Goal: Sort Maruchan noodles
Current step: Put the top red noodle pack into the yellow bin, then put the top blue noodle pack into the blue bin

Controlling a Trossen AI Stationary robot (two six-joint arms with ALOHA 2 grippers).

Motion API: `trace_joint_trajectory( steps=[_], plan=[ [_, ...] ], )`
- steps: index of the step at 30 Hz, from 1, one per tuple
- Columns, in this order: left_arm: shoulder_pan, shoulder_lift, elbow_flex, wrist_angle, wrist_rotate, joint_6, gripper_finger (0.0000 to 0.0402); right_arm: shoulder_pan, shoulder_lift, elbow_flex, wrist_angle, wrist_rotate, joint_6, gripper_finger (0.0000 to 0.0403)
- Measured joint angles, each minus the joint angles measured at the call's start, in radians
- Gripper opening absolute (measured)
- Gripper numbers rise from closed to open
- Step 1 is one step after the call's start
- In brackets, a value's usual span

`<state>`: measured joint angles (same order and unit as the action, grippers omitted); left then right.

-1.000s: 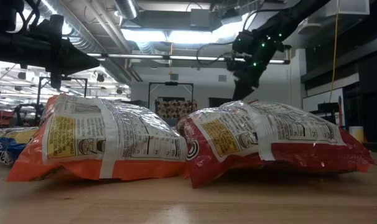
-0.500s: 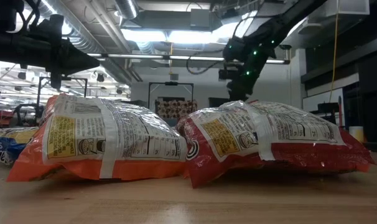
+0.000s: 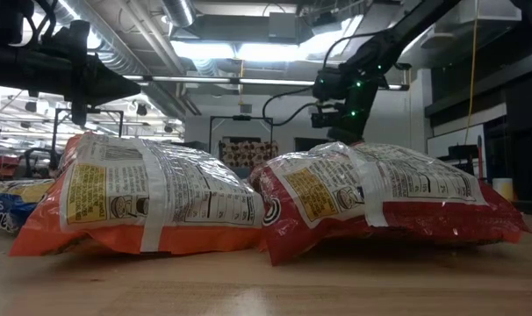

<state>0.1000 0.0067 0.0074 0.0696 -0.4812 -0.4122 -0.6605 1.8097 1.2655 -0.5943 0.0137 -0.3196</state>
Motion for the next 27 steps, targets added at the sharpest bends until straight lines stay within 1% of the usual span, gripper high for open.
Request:
trace_joint_trajectory(
  steps=[6,9,11,12,15,16,17,18,19,22,25,27],
  plan=[
    [0.000,0.000,0.000,0.000,0.000,0.000,0.0011,0.000,-0.020,0.069,-0.074,-0.010,0.000,0.0127],
    [0.000,0.000,0.000,0.000,0.000,0.000,0.0011,0.000,-0.045,0.100,-0.094,-0.044,0.004,0.0127],
    [0.000,0.000,0.000,0.000,0.000,0.000,0.0011,0.000,-0.066,0.109,-0.095,-0.122,0.029,0.0127],
    [0.000,0.000,0.000,0.000,0.000,0.000,0.0011,0.001,-0.074,0.110,-0.090,-0.181,0.056,0.0127],
    [0.000,0.000,0.000,0.000,0.000,0.000,0.0011,0.024,-0.081,0.111,-0.087,-0.404,0.134,0.0127],
    [0.000,0.000,0.000,0.000,0.000,0.000,0.0011,0.042,-0.080,0.108,-0.088,-0.458,0.149,0.0127],
    [0.000,0.000,0.000,0.000,0.000,0.000,0.0011,0.067,-0.080,0.101,-0.082,-0.488,0.159,0.0127],
    [0.000,0.000,0.000,0.000,0.000,0.001,0.0011,0.096,-0.078,0.092,-0.069,-0.487,0.161,0.0127],
    [0.000,0.000,0.000,0.000,0.000,0.003,0.0011,0.131,-0.075,0.080,-0.058,-0.460,0.161,0.0127],
    [0.000,0.000,0.000,0.000,0.000,0.003,0.0011,0.236,-0.073,0.041,-0.049,-0.294,0.101,0.0134],
    [0.000,0.000,0.000,0.000,0.000,0.003,0.0012,0.331,-0.073,0.005,-0.023,-0.113,0.054,0.0169],
    [0.000,0.000,0.000,0.000,0.000,0.003,0.0012,0.378,-0.073,-0.015,0.026,-0.043,0.052,0.0208]
  ],
)
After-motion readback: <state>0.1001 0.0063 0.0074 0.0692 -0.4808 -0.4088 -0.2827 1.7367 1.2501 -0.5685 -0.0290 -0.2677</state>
